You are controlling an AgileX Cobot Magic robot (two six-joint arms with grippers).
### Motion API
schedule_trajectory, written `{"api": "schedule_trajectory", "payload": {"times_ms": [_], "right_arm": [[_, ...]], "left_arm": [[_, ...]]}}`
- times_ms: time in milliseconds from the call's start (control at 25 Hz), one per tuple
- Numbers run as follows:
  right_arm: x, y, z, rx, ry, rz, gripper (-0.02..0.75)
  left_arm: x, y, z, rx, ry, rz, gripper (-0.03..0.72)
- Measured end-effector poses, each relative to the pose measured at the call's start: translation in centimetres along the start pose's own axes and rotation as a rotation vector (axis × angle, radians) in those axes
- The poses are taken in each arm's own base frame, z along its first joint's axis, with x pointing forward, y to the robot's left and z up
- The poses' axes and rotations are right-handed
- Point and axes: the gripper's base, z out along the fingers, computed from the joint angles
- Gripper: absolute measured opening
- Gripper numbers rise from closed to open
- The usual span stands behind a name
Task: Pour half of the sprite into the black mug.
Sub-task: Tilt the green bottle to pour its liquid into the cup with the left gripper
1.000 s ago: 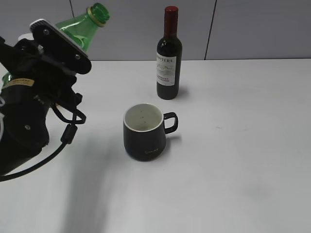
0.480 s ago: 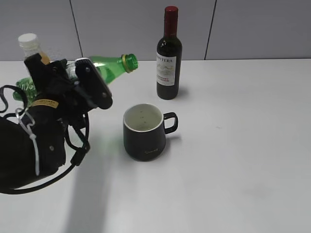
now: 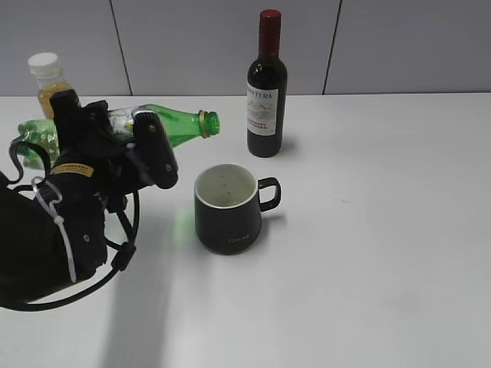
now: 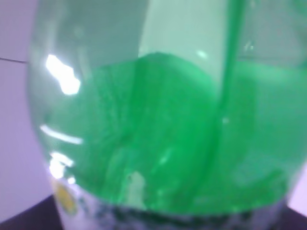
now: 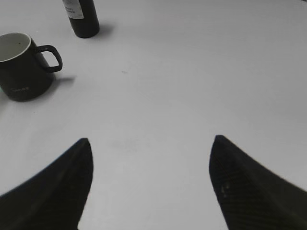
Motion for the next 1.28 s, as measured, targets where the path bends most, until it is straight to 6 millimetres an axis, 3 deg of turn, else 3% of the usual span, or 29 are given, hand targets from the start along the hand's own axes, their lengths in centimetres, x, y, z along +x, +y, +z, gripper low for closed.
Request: {"api": "schedule_trajectory", "payload": {"times_ms": [760,1280], "right_arm": [[-0.01,0.01,0.0,-0.001,-0.001,0.0,0.572],[-0.01,0.01,0.0,-0.002,-0.001,0.001,0.572]], "left_arm": [[0.35,-0.02,0.02,0.006,0.036,0.162,0.463],[0.35,-0.01,0.02,0.005,0.037,0.173,0.463]]}}
